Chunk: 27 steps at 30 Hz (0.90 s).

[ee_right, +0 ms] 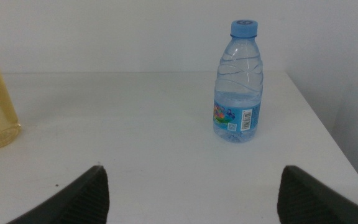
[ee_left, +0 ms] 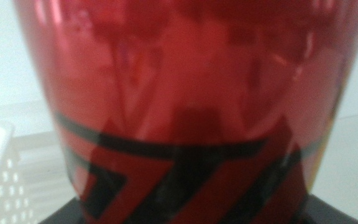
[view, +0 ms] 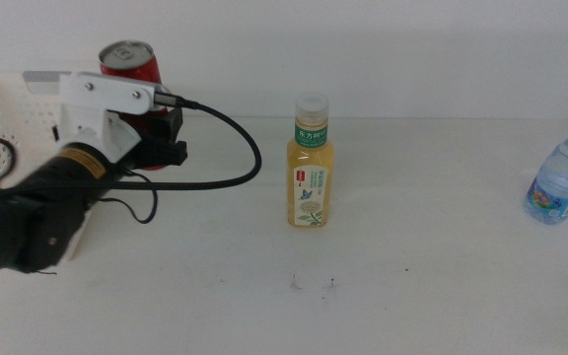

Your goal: Use arms to grab the bottles and put them into the dustbin to the left of the table.

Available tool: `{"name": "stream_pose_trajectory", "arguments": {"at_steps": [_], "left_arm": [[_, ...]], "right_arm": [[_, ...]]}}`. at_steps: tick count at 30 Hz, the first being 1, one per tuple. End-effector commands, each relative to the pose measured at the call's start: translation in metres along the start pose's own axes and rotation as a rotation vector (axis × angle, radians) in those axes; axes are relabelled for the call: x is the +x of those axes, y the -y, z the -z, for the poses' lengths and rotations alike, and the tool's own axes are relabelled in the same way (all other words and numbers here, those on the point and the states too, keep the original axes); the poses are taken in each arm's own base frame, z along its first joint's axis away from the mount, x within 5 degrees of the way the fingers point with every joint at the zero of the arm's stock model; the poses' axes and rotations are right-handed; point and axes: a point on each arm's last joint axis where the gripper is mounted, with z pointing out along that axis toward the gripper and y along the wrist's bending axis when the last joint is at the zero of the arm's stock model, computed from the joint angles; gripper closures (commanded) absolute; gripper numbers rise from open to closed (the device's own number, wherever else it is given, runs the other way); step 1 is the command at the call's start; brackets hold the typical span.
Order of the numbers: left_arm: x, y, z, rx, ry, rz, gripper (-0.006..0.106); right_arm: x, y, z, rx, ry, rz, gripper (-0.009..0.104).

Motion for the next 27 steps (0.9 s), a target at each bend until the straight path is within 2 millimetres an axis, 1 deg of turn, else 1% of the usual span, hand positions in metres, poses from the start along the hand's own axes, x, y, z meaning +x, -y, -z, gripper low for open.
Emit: {"name": "stream_pose_trajectory", "arguments": {"at_steps": [1,6,10,13,16,19,23,27], "left_arm": [[-0.021,0.003,0.016,0.002,0.022,0.003,0.067],[-0.047,0.004,0.049,-0.004,-0.061,0.012,0.067],[-0.059,0.003,0.069,-0.024,-0.178,0.017,0.067],[-0.067,0.002,0.077,-0.042,-0.272,0.047,0.067],[-0.077,0.003,0.081,-0.051,-0.397,0.094,0.067],[-0.092,0.005,0.084,-0.027,-0.474,0.057,0.067],[-0.119,0.008,0.089,0.008,-0.492,0.023,0.067],[-0.140,0.009,0.093,0.017,-0.488,-0.002,0.067]], "right_arm": [[0.000,0.001,0.000,0.012,0.010,0.012,0.010],[0.000,0.001,0.000,0.012,0.010,0.012,0.010],[0.000,0.001,0.000,0.012,0.010,0.012,0.010],[0.000,0.001,0.000,0.012,0.010,0.012,0.010],[0.000,0.001,0.000,0.012,0.010,0.012,0.010],[0.000,0.001,0.000,0.012,0.010,0.012,0.010],[0.000,0.001,0.000,0.012,0.010,0.012,0.010],[0.000,0.001,0.000,0.012,0.010,0.012,0.010]]}}
